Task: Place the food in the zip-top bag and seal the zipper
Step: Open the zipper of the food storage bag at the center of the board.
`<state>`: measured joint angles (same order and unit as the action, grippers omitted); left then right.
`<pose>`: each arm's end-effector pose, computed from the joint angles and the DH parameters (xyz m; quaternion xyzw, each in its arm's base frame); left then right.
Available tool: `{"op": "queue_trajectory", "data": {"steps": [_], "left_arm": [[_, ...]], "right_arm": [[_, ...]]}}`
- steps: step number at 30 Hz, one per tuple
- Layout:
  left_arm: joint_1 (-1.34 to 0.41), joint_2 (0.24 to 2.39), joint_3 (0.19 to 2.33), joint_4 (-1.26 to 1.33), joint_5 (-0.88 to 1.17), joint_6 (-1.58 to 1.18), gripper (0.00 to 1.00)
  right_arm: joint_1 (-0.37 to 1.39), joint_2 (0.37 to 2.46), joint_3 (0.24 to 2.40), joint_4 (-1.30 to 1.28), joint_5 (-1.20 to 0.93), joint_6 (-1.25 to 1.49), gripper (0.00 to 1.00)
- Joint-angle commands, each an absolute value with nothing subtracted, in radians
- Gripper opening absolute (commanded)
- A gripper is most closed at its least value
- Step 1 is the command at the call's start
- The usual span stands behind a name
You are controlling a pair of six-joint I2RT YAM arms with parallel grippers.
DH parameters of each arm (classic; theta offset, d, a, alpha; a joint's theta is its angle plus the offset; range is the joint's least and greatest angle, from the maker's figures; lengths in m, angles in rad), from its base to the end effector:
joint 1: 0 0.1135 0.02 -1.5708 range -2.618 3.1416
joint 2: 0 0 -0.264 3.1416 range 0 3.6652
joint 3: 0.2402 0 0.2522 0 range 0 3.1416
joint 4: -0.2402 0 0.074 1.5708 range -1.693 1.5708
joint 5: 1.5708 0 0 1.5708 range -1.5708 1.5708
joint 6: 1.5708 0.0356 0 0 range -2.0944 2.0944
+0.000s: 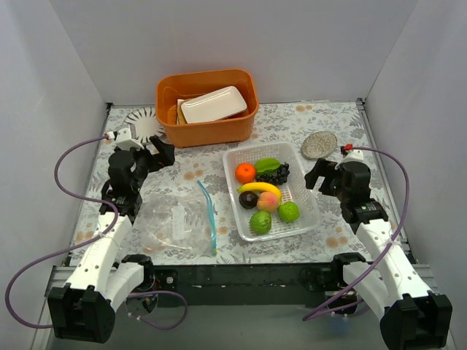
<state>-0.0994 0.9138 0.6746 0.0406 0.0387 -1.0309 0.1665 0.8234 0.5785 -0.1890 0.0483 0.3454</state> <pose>0.2172 -0.0230 0.3012 -0.3365 0.6967 -0.3519 0.5269 0.1898 0.0301 0.2599 0.0882 0.8380 0.1166 0.5258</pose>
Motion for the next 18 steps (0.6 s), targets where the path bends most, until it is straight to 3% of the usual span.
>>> {"op": "queue_trajectory", "data": {"steps": [1, 4, 7, 9, 14, 18], "left_arm": [[-0.095, 0.835, 0.767, -0.124, 0.086, -1.124, 0.98], [-0.095, 0.773, 0.735, -0.138, 0.109, -1.133, 0.98], [-0.095, 0.752, 0.788, -0.462, -0.262, -1.504, 0.98], [-0.095, 0.749, 0.798, -0.442, -0.192, -1.362, 0.98], [-0.095, 0.802, 0.807, -0.463, 0.056, -1.319, 0.98], [-0.095, 0.847, 0.815, -0.521, 0.136, -1.299, 0.98]], "right_arm": [[0.166, 0.816, 0.568, -0.224, -0.060, 0.397, 0.98], [0.167, 0.825, 0.597, -0.279, -0.075, 0.374, 0.98], [0.167, 0.819, 0.630, -0.349, -0.072, 0.367, 0.98], [0.167, 0.807, 0.643, -0.379, -0.069, 0.359, 0.98], [0.167, 0.807, 0.656, -0.409, -0.069, 0.310, 0.98], [0.166, 0.828, 0.686, -0.443, -0.031, 0.319, 0.98]]}}
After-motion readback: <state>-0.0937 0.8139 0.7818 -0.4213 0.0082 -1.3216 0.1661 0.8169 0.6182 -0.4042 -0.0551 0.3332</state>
